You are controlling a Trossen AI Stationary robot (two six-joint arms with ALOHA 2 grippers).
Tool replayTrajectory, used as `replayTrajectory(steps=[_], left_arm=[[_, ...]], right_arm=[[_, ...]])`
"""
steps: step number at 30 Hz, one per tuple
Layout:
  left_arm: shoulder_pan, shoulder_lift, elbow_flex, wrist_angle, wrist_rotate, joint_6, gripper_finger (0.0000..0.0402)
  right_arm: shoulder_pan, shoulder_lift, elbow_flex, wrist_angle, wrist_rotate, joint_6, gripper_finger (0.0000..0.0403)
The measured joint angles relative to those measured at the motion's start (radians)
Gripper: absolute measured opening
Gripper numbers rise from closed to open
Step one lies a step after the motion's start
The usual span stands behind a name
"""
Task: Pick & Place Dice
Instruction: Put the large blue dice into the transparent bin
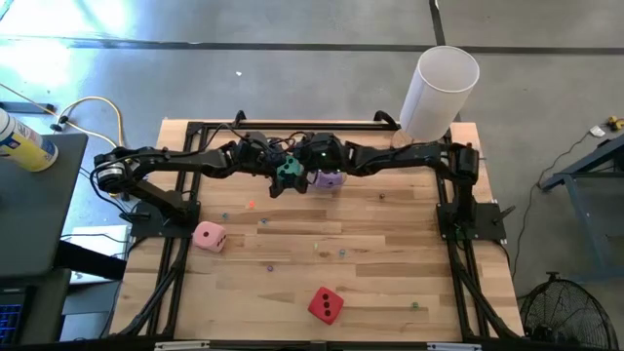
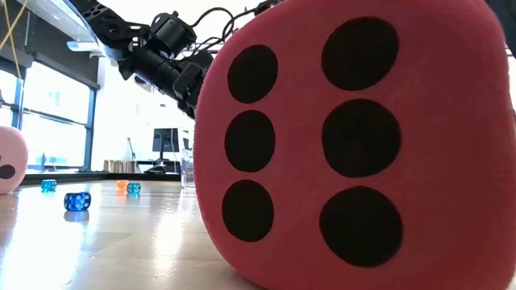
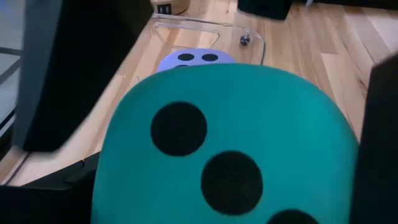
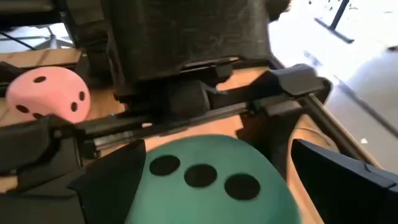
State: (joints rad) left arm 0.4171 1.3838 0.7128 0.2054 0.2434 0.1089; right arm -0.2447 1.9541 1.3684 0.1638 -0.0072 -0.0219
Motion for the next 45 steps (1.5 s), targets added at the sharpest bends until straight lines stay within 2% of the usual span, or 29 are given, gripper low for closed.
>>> replayTrajectory(steps=[14,45], left_arm=[[-0.001,-0.029,-0.002,-0.004,-0.023,0.000,0.0399],[0.000,-0.053,-0.004,0.015,-0.076,0.022,0.0399]], right_arm=[[-0.025,0.027,0.031,-0.153,-0.003,0.087,0.0394],[-0.037,0.039,0.029,-0.177,0.010,0.123,0.0394]])
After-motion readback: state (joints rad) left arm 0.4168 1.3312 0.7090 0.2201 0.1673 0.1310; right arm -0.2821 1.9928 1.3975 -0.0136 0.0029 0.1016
